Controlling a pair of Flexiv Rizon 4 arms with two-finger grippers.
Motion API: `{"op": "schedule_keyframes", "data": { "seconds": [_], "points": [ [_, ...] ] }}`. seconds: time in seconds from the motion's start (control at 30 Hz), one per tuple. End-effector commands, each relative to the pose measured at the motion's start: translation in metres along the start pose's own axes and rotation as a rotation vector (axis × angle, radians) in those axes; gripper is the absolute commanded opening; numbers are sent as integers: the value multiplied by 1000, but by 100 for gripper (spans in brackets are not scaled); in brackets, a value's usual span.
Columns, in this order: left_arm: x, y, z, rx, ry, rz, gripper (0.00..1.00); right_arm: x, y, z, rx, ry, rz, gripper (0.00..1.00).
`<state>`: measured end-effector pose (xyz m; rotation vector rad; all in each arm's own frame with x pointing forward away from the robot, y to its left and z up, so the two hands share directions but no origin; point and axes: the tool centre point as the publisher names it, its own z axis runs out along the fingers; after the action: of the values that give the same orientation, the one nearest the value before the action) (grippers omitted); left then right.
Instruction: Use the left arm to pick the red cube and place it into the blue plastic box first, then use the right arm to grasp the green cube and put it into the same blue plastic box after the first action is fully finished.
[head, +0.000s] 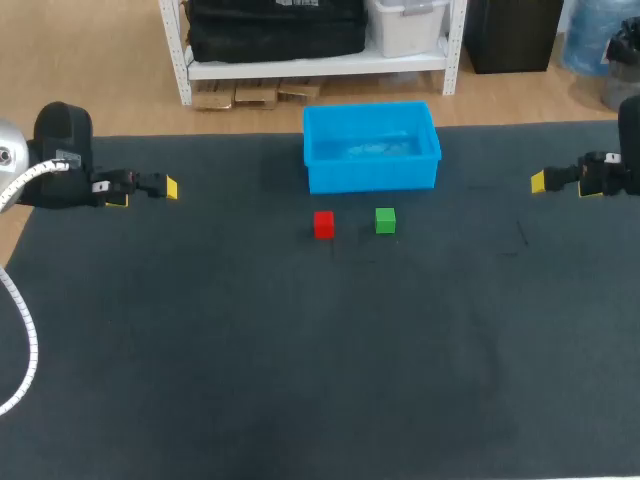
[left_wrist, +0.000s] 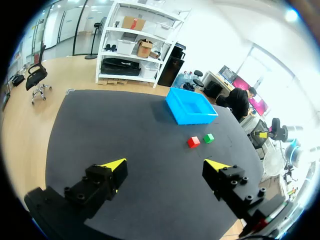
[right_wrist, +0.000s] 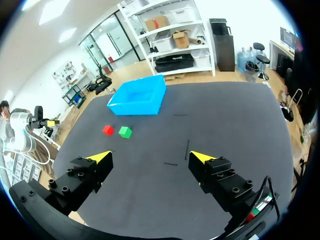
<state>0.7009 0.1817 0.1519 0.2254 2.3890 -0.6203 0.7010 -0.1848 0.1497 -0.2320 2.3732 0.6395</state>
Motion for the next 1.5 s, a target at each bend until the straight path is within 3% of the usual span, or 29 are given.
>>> {"op": "schedule_keyframes", "data": {
  "seconds": [0.03, 1.5],
  "points": [
    [1, 2, 0, 8, -5, 2, 100, 0, 0, 0, 1, 0, -1, 100],
    [1, -1, 5, 6, 12, 2, 100, 0, 0, 0, 1, 0, -1, 100]
  ]
}}
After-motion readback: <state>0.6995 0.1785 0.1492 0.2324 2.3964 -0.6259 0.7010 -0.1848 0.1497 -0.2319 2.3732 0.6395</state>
